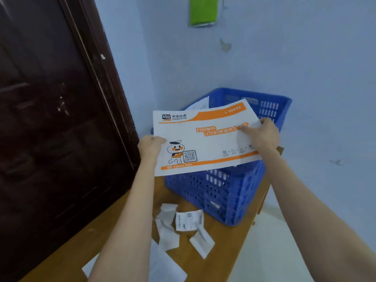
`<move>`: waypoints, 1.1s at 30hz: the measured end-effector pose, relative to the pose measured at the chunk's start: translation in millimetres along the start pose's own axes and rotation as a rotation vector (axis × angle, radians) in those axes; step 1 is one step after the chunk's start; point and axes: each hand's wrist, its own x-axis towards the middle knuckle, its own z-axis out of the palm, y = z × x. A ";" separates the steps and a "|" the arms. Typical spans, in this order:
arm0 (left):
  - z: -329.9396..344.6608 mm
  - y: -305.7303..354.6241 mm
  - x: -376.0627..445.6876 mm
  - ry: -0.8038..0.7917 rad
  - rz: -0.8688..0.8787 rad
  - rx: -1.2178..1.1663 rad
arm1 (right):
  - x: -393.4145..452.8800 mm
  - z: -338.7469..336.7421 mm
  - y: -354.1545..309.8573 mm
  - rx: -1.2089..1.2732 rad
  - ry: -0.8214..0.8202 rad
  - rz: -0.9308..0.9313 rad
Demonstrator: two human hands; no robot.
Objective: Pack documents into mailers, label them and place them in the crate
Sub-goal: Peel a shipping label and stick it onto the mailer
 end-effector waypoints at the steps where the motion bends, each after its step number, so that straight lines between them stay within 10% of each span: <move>1: 14.7 4.4 4.1 -0.002 0.003 0.013 | 16.7 -1.9 3.7 0.000 -0.003 -0.005; 20: 209.4 15.4 99.9 0.215 -0.142 0.055 | 269.7 36.7 42.1 -0.139 -0.229 -0.114; 33: 227.3 -77.1 179.7 -0.108 -0.534 -0.001 | 358.9 147.4 71.6 -0.457 -0.656 -0.077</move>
